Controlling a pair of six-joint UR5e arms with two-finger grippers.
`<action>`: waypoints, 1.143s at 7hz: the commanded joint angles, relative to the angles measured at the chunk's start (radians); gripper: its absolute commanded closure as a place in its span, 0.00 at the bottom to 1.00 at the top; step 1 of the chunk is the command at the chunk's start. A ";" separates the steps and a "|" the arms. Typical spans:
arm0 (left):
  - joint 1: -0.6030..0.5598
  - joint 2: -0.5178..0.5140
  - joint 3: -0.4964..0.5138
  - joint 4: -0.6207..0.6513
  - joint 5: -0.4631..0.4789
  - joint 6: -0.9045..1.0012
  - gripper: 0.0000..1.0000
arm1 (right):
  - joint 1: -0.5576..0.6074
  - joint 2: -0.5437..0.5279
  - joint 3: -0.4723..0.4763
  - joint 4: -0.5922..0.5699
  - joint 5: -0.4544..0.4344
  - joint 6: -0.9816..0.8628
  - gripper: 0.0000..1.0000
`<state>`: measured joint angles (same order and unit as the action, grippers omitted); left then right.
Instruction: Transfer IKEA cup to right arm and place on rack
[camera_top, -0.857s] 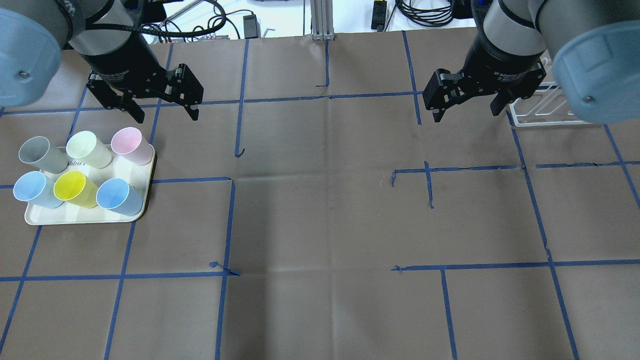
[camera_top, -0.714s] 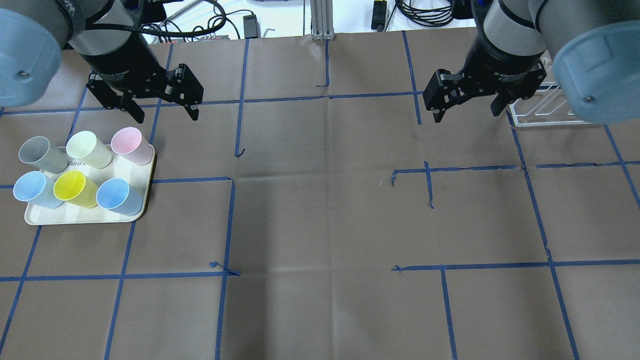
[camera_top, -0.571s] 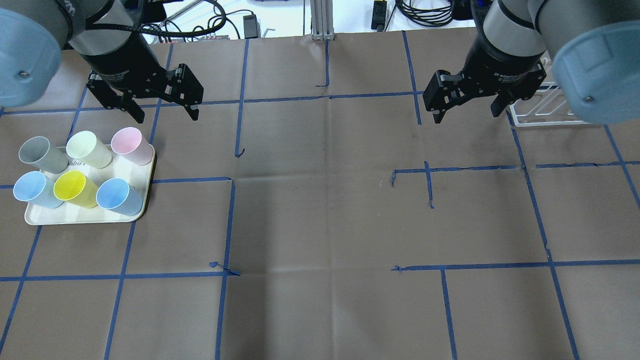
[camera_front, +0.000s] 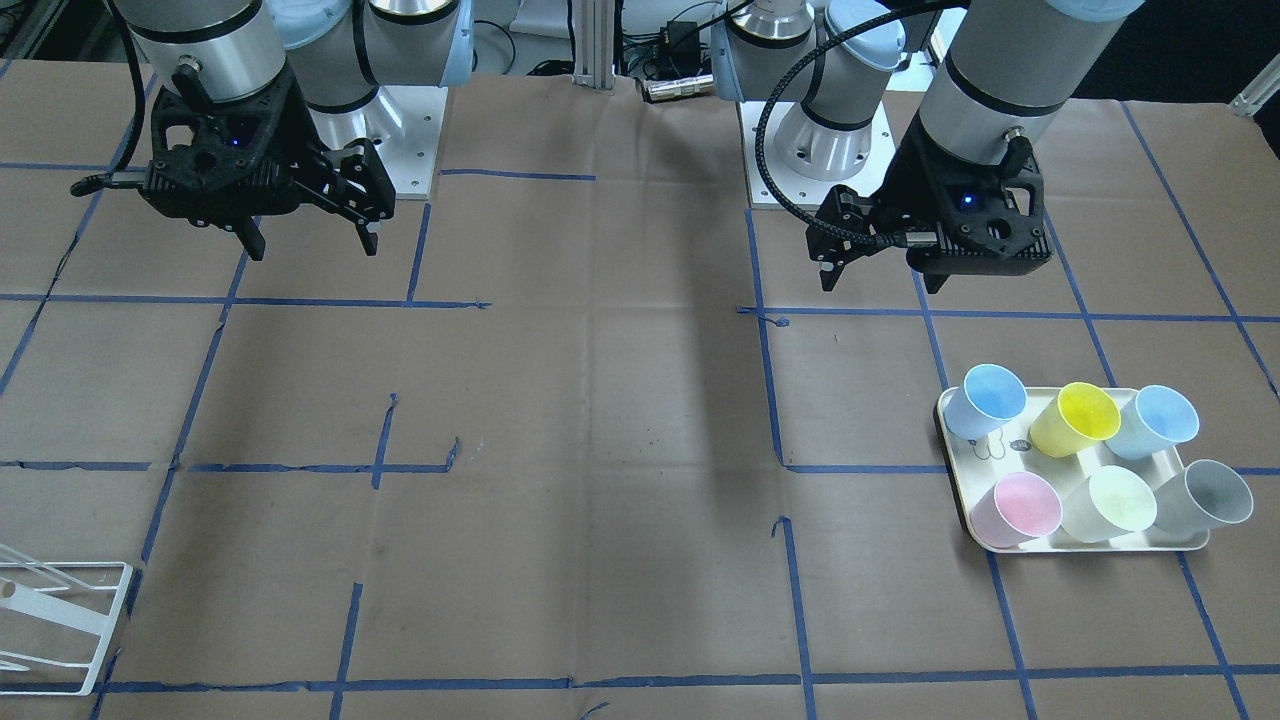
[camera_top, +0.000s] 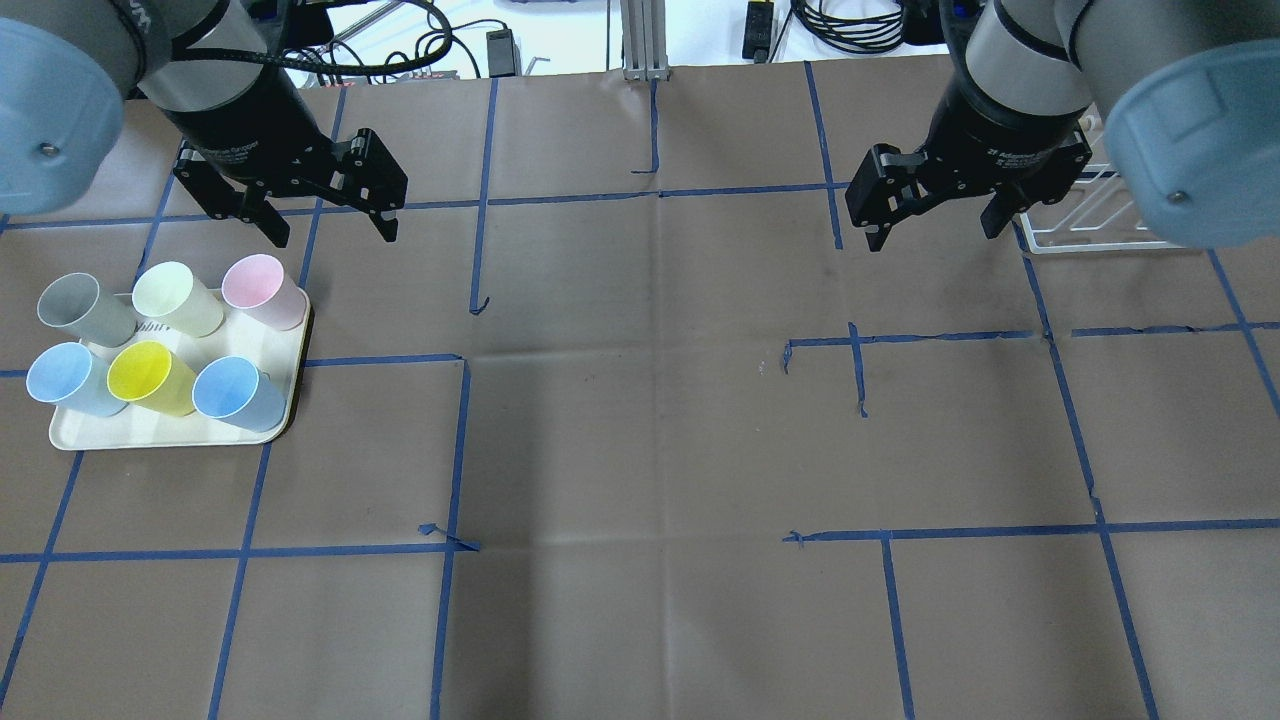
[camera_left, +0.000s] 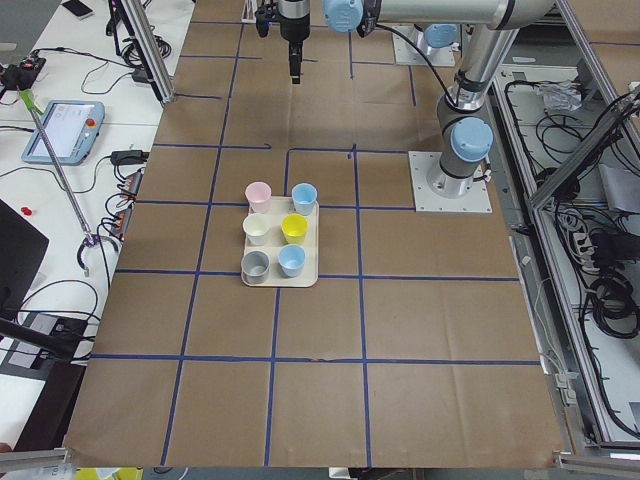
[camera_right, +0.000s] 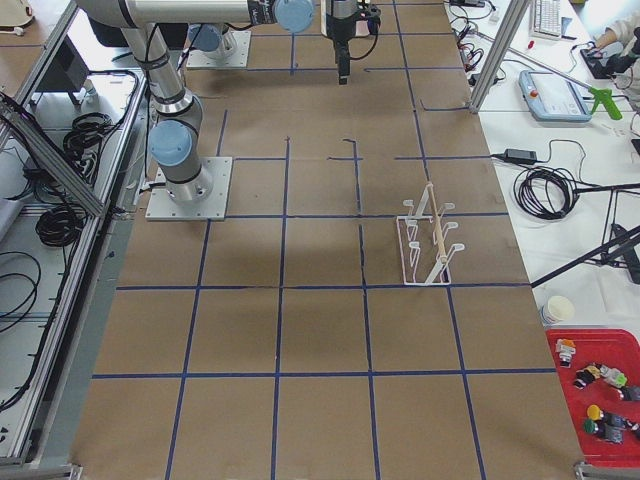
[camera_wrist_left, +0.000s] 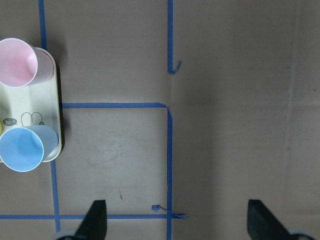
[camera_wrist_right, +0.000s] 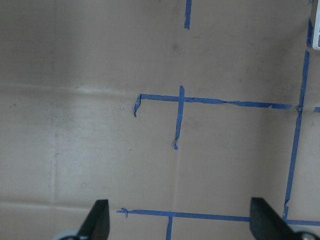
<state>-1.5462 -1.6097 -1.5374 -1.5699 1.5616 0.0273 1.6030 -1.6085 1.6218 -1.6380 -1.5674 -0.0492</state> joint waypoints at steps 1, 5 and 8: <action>0.002 0.004 -0.001 -0.002 0.000 0.006 0.01 | 0.000 -0.001 -0.002 -0.014 -0.002 -0.001 0.00; 0.038 -0.022 0.010 0.037 0.000 0.122 0.01 | 0.002 -0.001 -0.005 -0.013 -0.009 -0.012 0.00; 0.217 -0.052 0.002 0.067 -0.002 0.311 0.01 | 0.000 -0.001 -0.002 -0.014 -0.010 -0.012 0.00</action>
<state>-1.3950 -1.6524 -1.5321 -1.5138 1.5606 0.2559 1.6033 -1.6091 1.6193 -1.6511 -1.5777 -0.0610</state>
